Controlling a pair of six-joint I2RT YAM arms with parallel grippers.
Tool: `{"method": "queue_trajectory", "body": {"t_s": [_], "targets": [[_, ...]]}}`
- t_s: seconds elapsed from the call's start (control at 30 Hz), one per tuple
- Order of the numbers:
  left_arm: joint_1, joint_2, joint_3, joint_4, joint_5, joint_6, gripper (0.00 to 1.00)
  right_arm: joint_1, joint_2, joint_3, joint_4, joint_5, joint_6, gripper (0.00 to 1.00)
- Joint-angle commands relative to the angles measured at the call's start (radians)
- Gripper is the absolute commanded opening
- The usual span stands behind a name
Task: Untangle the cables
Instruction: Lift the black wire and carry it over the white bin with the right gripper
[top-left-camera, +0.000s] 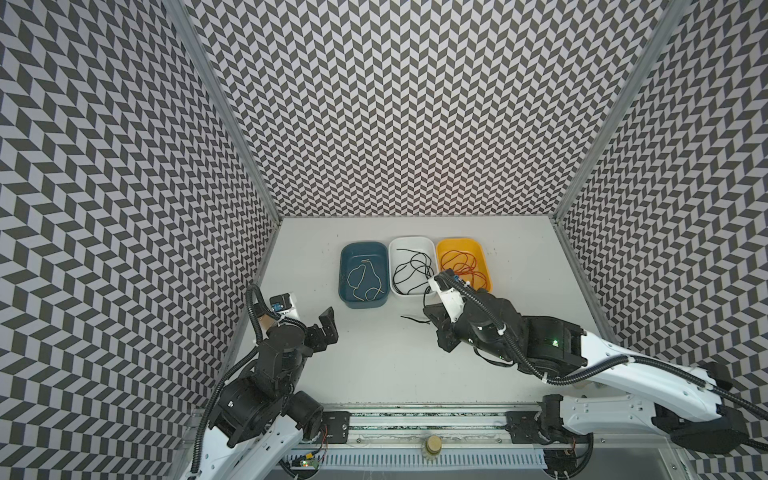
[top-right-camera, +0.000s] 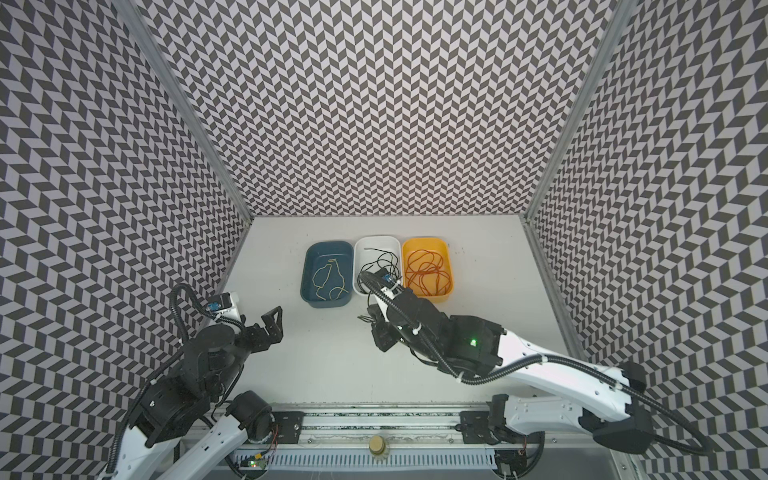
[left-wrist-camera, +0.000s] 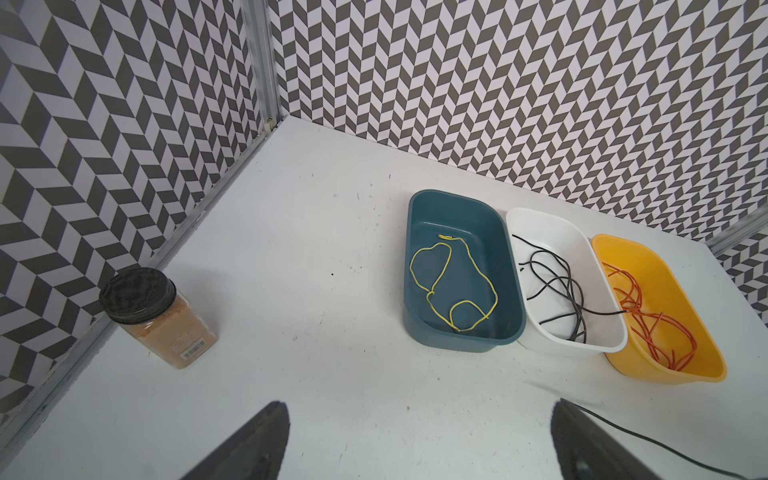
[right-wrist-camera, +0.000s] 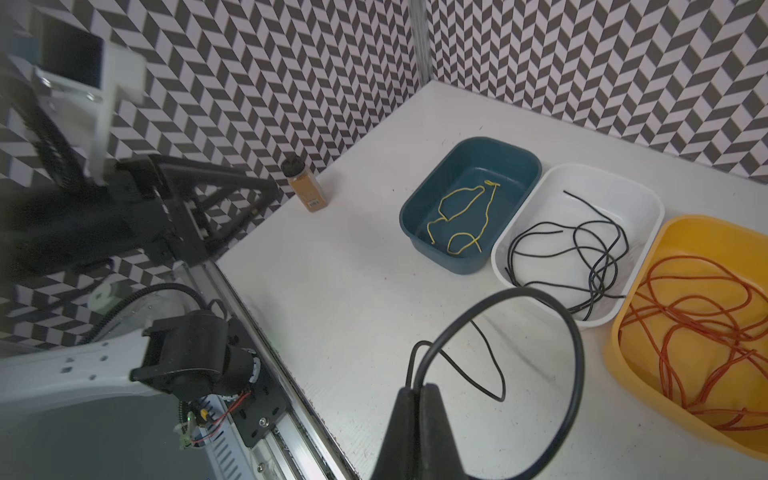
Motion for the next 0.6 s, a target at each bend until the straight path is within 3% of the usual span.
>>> {"method": "queue_trajectory", "body": {"t_s": [0.0, 0.2, 0.57], "targets": [[-0.006, -0.008, -0.002, -0.021, -0.022, -0.018, 1.00, -0.008, 0.033, 0.107, -0.078, 0.044, -0.090, 0.00], [-0.006, -0.007, -0.003, -0.022, -0.023, -0.019, 1.00, -0.083, 0.124, 0.297, -0.104, -0.007, -0.145, 0.00], [-0.009, -0.004, -0.004, -0.023, -0.029, -0.019, 1.00, -0.454, 0.420, 0.528, -0.098, -0.407, -0.062, 0.00]]}}
